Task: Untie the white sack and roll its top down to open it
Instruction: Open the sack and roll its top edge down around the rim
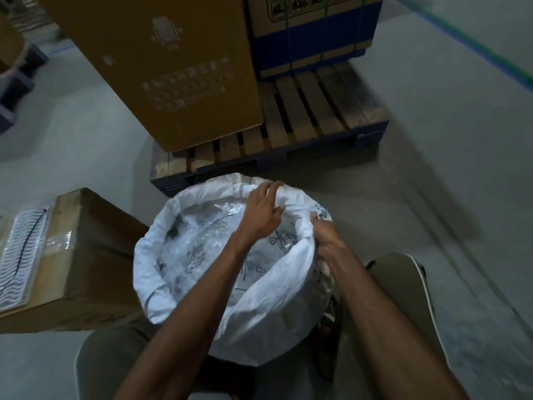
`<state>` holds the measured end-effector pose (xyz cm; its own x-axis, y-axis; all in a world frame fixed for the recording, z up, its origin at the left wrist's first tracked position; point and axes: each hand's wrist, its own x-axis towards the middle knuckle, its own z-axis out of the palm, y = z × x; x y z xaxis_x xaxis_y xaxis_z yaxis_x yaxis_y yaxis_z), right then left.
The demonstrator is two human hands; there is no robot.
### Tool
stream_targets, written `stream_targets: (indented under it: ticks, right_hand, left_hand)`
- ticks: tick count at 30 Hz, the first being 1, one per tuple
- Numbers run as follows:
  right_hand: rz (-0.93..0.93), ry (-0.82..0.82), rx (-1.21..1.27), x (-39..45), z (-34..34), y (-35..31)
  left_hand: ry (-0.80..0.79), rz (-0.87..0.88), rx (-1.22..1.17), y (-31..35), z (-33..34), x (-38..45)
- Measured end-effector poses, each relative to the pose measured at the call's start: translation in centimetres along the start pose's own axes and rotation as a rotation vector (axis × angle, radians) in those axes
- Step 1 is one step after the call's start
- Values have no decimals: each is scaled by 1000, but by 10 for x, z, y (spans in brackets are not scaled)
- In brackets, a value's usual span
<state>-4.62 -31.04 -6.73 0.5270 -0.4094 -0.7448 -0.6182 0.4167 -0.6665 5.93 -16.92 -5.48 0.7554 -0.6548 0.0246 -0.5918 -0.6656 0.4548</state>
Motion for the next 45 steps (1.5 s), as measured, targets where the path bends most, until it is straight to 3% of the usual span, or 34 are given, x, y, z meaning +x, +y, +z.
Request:
stream_targets:
  ticks: [2, 4, 6, 9, 12, 16, 19, 22, 25, 28, 31, 39, 45]
  right_hand:
    - [6, -125, 93, 14, -1, 10]
    - [16, -184, 176, 39, -3, 31]
    - [68, -128, 181, 12, -1, 29]
    - [-138, 109, -89, -38, 3, 31]
    - [-256, 269, -275, -69, 6, 65]
    - [-224, 166, -188, -83, 8, 99]
    - [-217, 188, -85, -87, 3, 102]
    - [-131, 100, 230, -83, -3, 108]
    - [-96, -43, 388, -86, -10, 117]
    - [-180, -99, 211, -99, -10, 131]
    - [-235, -111, 10, -116, 2, 148]
    - [-302, 1, 47, -130, 17, 172]
    - [-549, 148, -117, -180, 9, 170]
  left_hand:
    - [48, -72, -255, 12, -8, -45]
    - [-35, -151, -398, 20, -14, -93]
    - [-127, -200, -444, 23, -17, -139]
    - [-186, -203, -309, 17, -7, -182]
    - [-105, -206, -273, 14, 6, -201]
    - [85, -156, -296, 23, 18, -219]
    - [69, -42, -117, 38, 23, -236]
    - [74, -3, -11, 40, 14, -249]
    - [106, -109, 161, 29, 1, -267]
    - [33, -257, 214, 13, -1, -289]
    - [8, -224, 190, 12, 2, -305]
    - [74, -183, 45, 19, 5, -331]
    - [158, -202, -9, 24, 2, -343]
